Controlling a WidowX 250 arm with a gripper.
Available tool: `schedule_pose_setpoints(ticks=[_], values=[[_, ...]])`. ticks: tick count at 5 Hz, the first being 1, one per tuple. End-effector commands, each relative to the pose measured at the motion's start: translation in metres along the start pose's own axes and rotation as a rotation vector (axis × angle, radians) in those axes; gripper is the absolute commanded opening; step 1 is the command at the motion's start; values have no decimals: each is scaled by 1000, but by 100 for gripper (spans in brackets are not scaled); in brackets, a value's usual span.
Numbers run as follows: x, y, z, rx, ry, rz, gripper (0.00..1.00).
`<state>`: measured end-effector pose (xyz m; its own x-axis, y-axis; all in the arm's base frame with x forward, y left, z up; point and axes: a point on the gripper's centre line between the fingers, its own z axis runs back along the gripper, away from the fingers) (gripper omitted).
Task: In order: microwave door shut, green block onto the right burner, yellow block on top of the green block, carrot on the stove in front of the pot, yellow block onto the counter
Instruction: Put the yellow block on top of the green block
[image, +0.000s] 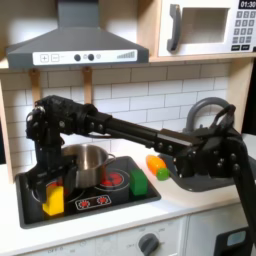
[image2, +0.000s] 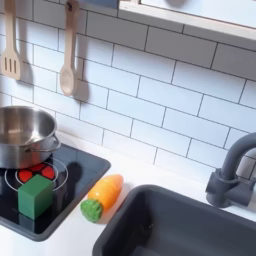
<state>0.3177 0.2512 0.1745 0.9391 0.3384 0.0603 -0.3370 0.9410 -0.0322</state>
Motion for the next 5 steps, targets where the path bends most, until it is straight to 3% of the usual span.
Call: schedule_pose_setpoints(ticks=[1, 4, 5], values=[[0, 1, -2, 10, 7, 1, 100], [3, 3, -8, 29, 12, -2, 100], [4, -4, -15, 31, 20, -19, 100]])
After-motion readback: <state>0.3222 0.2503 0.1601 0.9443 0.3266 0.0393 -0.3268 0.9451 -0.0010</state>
